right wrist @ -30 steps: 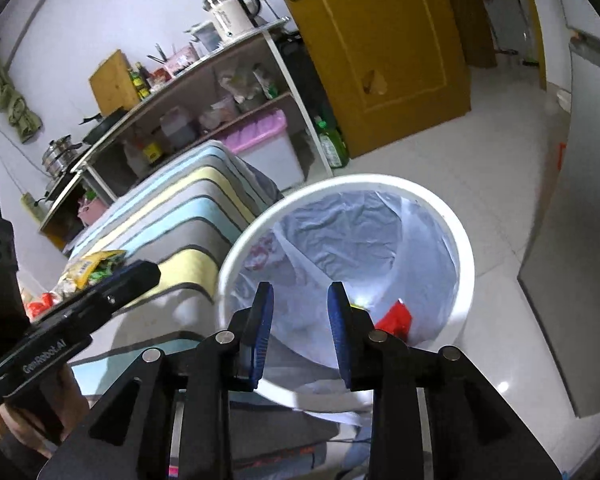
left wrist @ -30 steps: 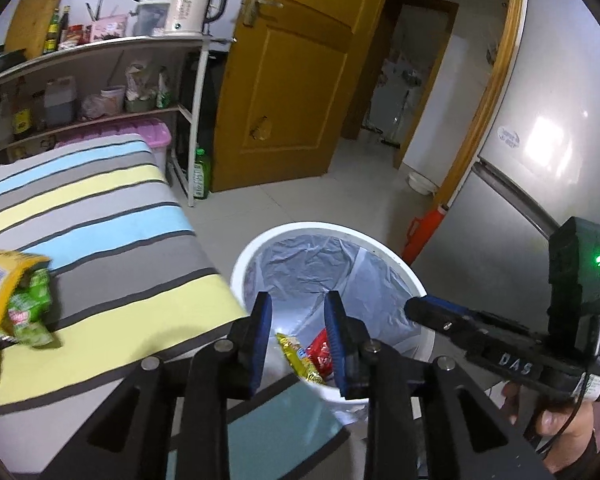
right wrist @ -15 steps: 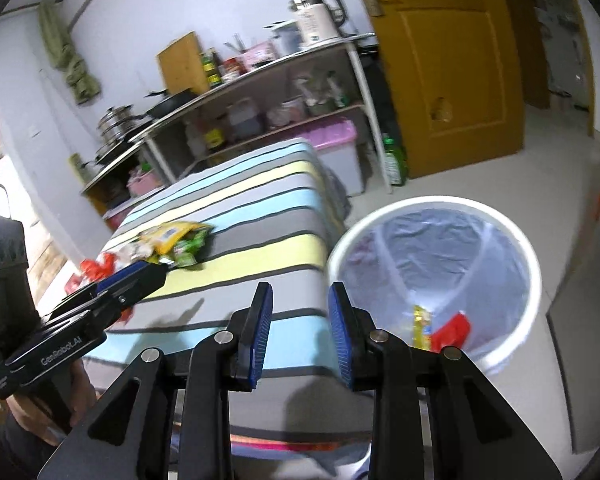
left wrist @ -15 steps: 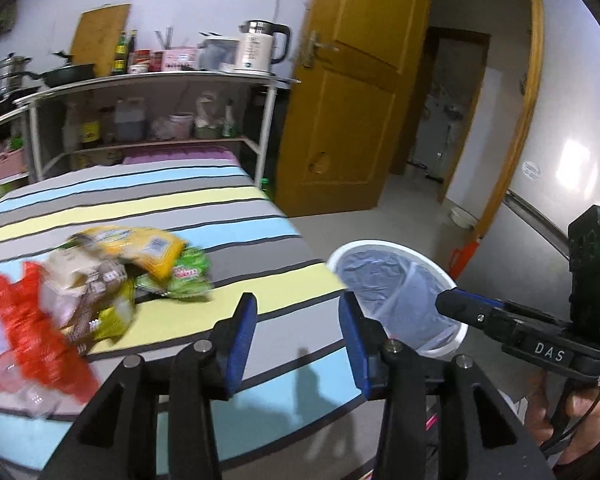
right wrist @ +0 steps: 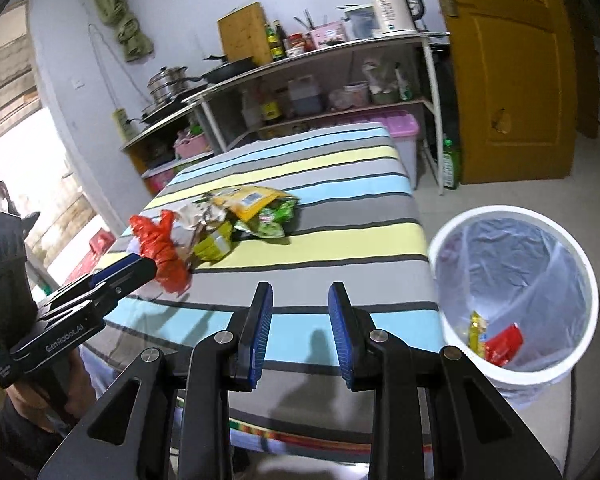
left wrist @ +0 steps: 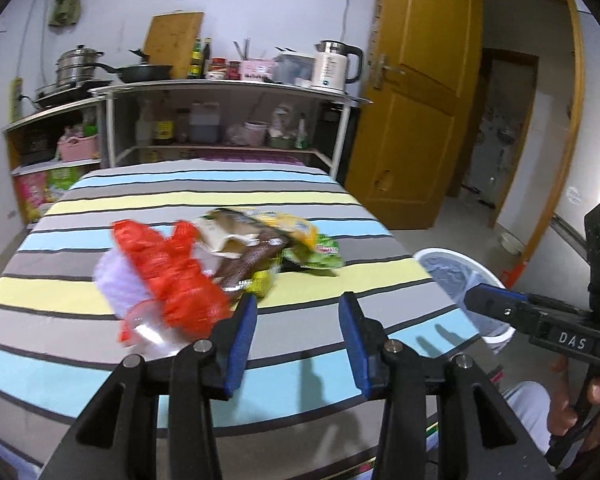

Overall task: Collect trash
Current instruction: 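Move both open tools back toward the trash pile on the table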

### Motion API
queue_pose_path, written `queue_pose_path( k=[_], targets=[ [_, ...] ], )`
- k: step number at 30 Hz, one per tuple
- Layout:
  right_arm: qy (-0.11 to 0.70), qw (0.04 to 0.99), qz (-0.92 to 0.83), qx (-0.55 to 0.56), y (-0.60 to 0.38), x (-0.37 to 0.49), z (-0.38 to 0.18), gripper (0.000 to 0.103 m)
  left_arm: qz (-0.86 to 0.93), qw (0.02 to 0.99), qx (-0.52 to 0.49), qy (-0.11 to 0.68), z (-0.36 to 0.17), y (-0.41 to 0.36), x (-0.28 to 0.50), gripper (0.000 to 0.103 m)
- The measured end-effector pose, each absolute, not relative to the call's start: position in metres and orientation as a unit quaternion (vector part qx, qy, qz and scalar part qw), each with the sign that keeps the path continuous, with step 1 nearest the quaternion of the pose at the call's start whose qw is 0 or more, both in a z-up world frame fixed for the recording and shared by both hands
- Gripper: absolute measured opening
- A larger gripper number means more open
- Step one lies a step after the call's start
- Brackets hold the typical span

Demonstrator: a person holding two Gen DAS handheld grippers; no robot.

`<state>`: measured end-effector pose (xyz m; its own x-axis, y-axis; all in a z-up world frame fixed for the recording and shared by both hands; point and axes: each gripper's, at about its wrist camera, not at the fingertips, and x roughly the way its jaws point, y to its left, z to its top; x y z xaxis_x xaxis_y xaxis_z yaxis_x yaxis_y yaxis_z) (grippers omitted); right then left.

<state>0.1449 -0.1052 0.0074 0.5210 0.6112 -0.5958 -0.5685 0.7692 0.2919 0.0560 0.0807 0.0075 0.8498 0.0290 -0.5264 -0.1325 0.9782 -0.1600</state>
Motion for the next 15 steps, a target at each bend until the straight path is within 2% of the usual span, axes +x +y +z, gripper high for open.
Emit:
queue_pose_path(
  k=[10,11,13,15],
  targets=[
    [0.341,0.856,0.389,-0.017,-0.053,0.135,0.009,0.031,0.104,0.952,-0.105,0.269,-0.004,0.130,0.033,0.050],
    [0.340,0.854,0.393,-0.021,-0.048,0.135,0.008,0.032,0.108,0.951,-0.107,0.271,-0.005,0.135,0.032,0.051],
    [0.339,0.850,0.402,-0.030,-0.037,0.134,0.007,0.046,0.114,0.948,-0.111,0.274,-0.009,0.143,0.032,0.051],
    [0.338,0.845,0.412,-0.036,-0.025,0.134,0.006,0.048,0.121,0.946,-0.115,0.280,-0.014,0.152,0.032,0.051]
  ],
)
